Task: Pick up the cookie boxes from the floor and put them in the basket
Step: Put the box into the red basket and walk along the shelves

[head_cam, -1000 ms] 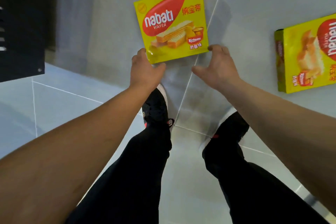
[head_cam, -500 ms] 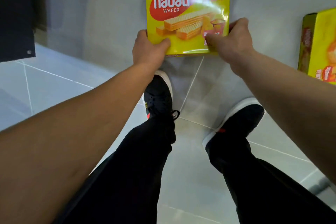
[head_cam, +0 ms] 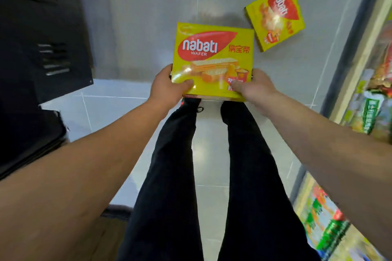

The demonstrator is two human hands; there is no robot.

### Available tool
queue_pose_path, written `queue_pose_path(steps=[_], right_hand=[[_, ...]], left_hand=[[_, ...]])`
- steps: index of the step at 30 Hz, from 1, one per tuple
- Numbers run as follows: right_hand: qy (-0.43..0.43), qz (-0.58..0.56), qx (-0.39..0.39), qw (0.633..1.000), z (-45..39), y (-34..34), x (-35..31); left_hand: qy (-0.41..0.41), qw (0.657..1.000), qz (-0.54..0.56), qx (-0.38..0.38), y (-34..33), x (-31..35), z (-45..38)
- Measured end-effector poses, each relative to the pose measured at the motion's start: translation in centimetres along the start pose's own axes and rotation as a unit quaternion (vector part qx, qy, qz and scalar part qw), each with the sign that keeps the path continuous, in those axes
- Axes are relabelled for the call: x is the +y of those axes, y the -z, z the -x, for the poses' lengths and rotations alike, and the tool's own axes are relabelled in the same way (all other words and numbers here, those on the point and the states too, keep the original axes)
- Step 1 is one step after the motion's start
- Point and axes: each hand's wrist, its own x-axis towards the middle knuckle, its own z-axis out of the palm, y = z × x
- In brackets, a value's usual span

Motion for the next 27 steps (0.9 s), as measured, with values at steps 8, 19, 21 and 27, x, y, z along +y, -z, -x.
queue_pose_path(steps=[8, 19, 21, 27], right_hand=[[-0.048, -0.133, 0.068, 0.988, 17.7, 4.7, 2.4], [-0.111, -0.393, 0.202, 0.890, 35.1, 1.9, 10.8], [-0.121, -0.442, 0.215, 0.862, 37.5, 0.4, 12.8], [-0.130, -0.532, 0.278, 0.789, 43.4, -4.2, 19.2]], left_hand=[[-0.091, 0.977, -0.172, -0.086, 0.5, 6.0, 13.2], [-0.213, 0.844, -0.431, -0.237, -3.5, 8.3, 24.6], [-0.232, 0.803, -0.486, -0.256, -4.7, 7.7, 26.4], [-0.289, 0.679, -0.621, -0.265, -8.9, 3.9, 32.3]])
